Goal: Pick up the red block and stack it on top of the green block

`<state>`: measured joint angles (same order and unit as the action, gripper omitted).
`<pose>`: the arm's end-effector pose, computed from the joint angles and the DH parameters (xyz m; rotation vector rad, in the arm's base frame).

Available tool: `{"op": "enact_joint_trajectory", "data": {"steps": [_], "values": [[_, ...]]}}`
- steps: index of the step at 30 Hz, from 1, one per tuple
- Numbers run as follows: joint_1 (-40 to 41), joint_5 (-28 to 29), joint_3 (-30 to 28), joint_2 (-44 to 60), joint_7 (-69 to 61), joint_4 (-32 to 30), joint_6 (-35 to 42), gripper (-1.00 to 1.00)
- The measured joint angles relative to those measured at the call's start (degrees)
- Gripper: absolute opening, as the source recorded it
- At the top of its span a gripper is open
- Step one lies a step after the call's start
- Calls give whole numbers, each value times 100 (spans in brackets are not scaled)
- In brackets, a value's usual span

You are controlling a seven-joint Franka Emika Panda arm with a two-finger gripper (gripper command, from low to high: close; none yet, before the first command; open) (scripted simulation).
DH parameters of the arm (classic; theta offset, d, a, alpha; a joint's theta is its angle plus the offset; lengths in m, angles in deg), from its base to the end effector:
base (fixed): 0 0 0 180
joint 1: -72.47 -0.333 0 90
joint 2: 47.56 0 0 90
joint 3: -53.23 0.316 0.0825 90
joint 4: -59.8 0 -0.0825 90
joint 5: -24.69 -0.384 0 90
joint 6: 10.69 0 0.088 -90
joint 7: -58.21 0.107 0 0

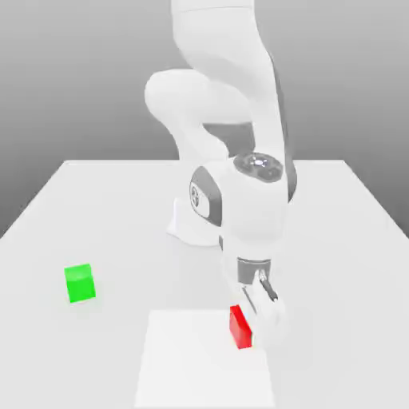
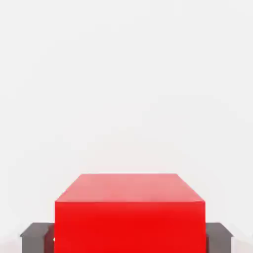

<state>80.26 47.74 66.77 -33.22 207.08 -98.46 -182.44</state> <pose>0.3662 0.0735 0.1439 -1.5523 2.7271 0.0005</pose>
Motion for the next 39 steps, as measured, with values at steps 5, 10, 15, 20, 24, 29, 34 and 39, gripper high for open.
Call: {"op": "enact_joint_trajectory", "data": {"steps": [5, 10, 15, 20, 24, 29, 34, 39], "values": [[200, -341, 285, -209, -245, -34, 151, -100], [600, -1429, 947, -838, -1036, -148, 597, -100], [558, -2306, 1150, -1435, -1682, -274, 1049, -100], [1393, -2260, 542, -1792, -1671, -425, 1288, -100], [2006, -2185, 42, -2062, -1633, -548, 1440, -100], [2818, -2154, -694, -2414, -1628, -703, 1629, -100], [3597, -2194, -1414, -2729, -1673, -852, 1782, -100], [3720, -2237, -1543, -1927, -1704, -842, 988, -100]]}}
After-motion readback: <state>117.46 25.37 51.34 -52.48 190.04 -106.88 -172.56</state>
